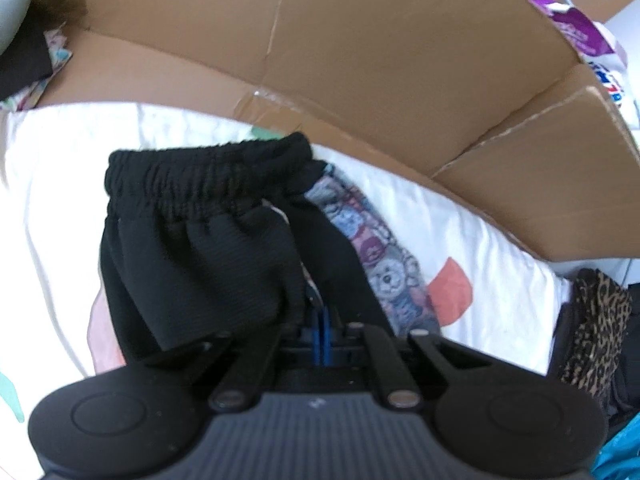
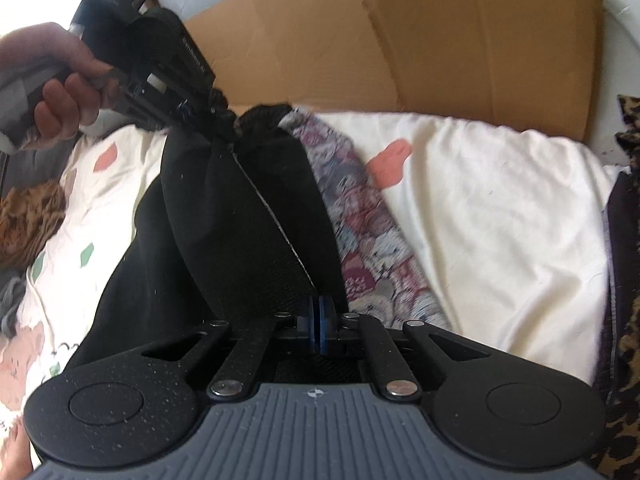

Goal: Fold clothes

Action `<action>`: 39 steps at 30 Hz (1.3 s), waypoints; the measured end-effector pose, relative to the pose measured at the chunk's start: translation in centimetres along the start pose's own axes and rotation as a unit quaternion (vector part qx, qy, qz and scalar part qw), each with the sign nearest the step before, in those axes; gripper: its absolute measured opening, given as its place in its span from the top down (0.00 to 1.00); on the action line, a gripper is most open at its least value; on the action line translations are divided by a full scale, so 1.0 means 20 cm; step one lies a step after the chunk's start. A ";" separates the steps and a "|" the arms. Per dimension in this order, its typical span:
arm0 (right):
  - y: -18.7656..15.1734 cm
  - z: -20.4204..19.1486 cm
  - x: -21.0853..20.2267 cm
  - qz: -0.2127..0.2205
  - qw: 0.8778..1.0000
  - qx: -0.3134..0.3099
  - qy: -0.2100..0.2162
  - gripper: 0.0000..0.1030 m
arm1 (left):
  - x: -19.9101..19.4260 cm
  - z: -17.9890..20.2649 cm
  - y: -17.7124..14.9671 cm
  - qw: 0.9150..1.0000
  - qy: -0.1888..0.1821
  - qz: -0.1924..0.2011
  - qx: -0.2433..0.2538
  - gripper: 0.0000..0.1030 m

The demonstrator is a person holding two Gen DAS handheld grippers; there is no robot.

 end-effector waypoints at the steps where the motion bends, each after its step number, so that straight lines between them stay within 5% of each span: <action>1: 0.01 0.01 -0.01 0.005 1.000 0.002 -0.002 1.00 | -0.01 0.01 0.01 1.000 -0.001 0.004 0.001 0.98; 11: 0.10 0.08 -0.05 0.037 0.999 0.026 -0.026 1.00 | 0.03 0.11 0.11 0.998 -0.031 0.052 0.013 0.98; 22: 0.13 0.20 0.09 0.018 0.997 0.044 -0.061 1.00 | 0.25 0.19 0.20 0.997 -0.033 0.064 0.026 0.98; 33: 0.12 0.20 0.15 -0.006 0.996 -0.013 -0.089 1.00 | 0.42 0.21 0.24 0.995 -0.067 0.062 0.049 0.97; 36: 0.12 0.20 0.14 -0.010 0.995 -0.017 -0.095 1.00 | 0.41 0.21 0.25 0.994 -0.079 0.052 0.057 0.92; 39: 0.11 0.20 0.10 -0.013 0.995 -0.003 -0.097 0.99 | 0.31 0.19 0.28 0.993 -0.080 0.064 0.064 0.73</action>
Point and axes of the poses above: each gripper's, at about its wrist camera, not at the fingertips, and x roughly the way its jaws point, z to its right, y to its top, the point moved 3 cm from there along x, roughly the way its jaws point, and after that the axes turned 14 degrees about x, right-handed, at the moved point
